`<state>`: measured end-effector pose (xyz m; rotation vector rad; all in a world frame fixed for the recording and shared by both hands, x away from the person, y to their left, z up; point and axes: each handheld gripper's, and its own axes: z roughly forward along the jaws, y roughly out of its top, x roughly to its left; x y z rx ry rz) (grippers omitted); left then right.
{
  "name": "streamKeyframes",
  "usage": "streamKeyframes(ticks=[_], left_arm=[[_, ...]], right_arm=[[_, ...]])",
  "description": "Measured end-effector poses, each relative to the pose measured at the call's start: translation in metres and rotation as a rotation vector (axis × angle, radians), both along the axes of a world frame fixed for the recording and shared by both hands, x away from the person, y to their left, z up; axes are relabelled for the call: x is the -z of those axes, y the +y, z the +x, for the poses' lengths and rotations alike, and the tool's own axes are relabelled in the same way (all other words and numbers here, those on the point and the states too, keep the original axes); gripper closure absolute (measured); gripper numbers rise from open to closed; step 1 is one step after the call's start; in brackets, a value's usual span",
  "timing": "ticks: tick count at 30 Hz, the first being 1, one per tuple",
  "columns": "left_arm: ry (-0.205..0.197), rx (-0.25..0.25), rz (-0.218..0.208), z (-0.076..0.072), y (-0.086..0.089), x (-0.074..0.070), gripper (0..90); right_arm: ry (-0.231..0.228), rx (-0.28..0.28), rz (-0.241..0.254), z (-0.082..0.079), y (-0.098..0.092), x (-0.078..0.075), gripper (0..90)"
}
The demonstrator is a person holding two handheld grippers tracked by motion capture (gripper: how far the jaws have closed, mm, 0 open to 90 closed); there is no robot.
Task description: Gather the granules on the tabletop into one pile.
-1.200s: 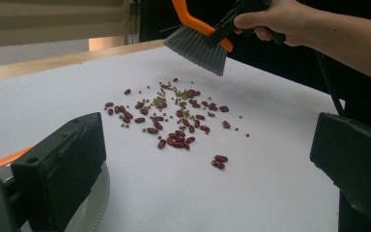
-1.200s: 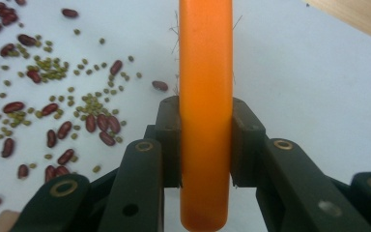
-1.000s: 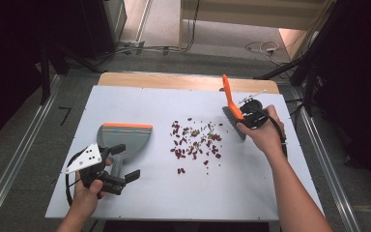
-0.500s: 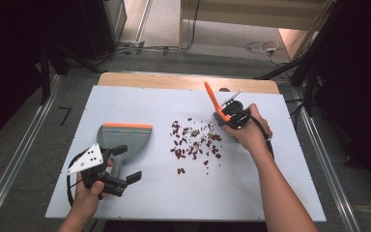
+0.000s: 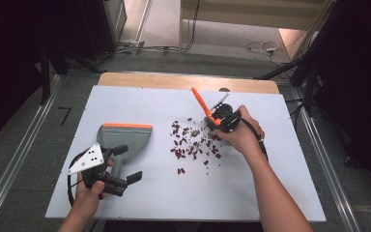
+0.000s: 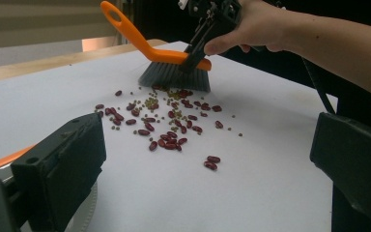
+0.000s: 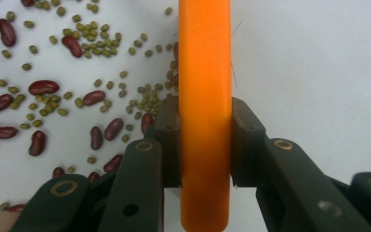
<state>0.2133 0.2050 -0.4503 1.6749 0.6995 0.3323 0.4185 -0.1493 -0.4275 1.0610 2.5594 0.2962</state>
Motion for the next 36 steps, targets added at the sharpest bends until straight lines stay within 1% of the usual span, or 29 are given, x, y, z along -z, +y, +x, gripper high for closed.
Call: streamKeyframes(ticks=[4, 7, 13, 16, 18, 20, 22, 23, 25, 26, 27, 29, 31, 35, 36], left_arm=[[-0.002, -0.005, -0.001, 0.0, 0.001, 0.0, 0.0], [0.0, -0.007, -0.002, 0.0, 0.001, 0.0, 0.0], [-0.001, -0.006, -0.001, 0.0, 0.001, -0.001, 0.0], [0.0, -0.01, -0.006, -0.001, 0.002, -0.001, 0.0], [0.0, -0.009, -0.003, 0.0, 0.002, 0.0, 0.0], [0.0, -0.009, -0.004, 0.0, 0.002, 0.0, 0.0], [0.002, -0.009, -0.002, 0.0, 0.002, 0.0, 0.0], [0.002, -0.009, -0.003, 0.0, 0.002, 0.0, 0.0], [0.002, -0.009, -0.004, 0.0, 0.002, 0.0, 0.0], [0.002, -0.009, -0.005, 0.0, 0.002, 0.0, 0.0], [0.002, -0.009, -0.006, 0.0, 0.002, 0.0, 0.0], [0.002, -0.006, -0.004, 0.0, 0.002, 0.0, 0.0], [0.005, -0.007, -0.002, 0.0, 0.001, 0.001, 0.0], [0.005, -0.005, -0.006, 0.0, 0.002, 0.001, 0.0], [0.005, -0.005, -0.004, 0.0, 0.002, 0.001, 0.0]], right_arm=[[0.009, -0.019, 0.012, -0.004, 0.003, 0.0, 68.7], [0.012, -0.042, 0.005, -0.008, 0.007, 0.0, 68.7], [0.038, -0.072, 0.026, -0.013, 0.012, -0.003, 68.6], [0.009, -0.068, 0.05, -0.01, 0.008, -0.007, 68.6], [-0.006, -0.072, 0.054, -0.006, 0.007, -0.01, 68.6], [-0.029, -0.106, 0.042, -0.001, 0.008, -0.01, 68.6], [-0.049, -0.115, 0.021, 0.003, 0.012, -0.01, 68.6], [-0.066, -0.121, 0.013, 0.006, 0.013, -0.011, 68.6], [-0.092, -0.113, 0.003, 0.011, 0.015, -0.012, 68.6], [-0.109, -0.119, -0.008, 0.014, 0.015, -0.012, 68.6], [-0.125, -0.137, -0.03, 0.017, 0.016, -0.011, 68.6], [-0.131, -0.163, -0.067, 0.021, 0.02, -0.007, 68.6], [-0.142, -0.198, -0.092, 0.024, 0.024, -0.002, 68.6], [-0.149, -0.254, -0.103, 0.025, 0.032, 0.005, 68.6], [-0.157, -0.283, -0.099, 0.025, 0.033, 0.007, 68.6]])
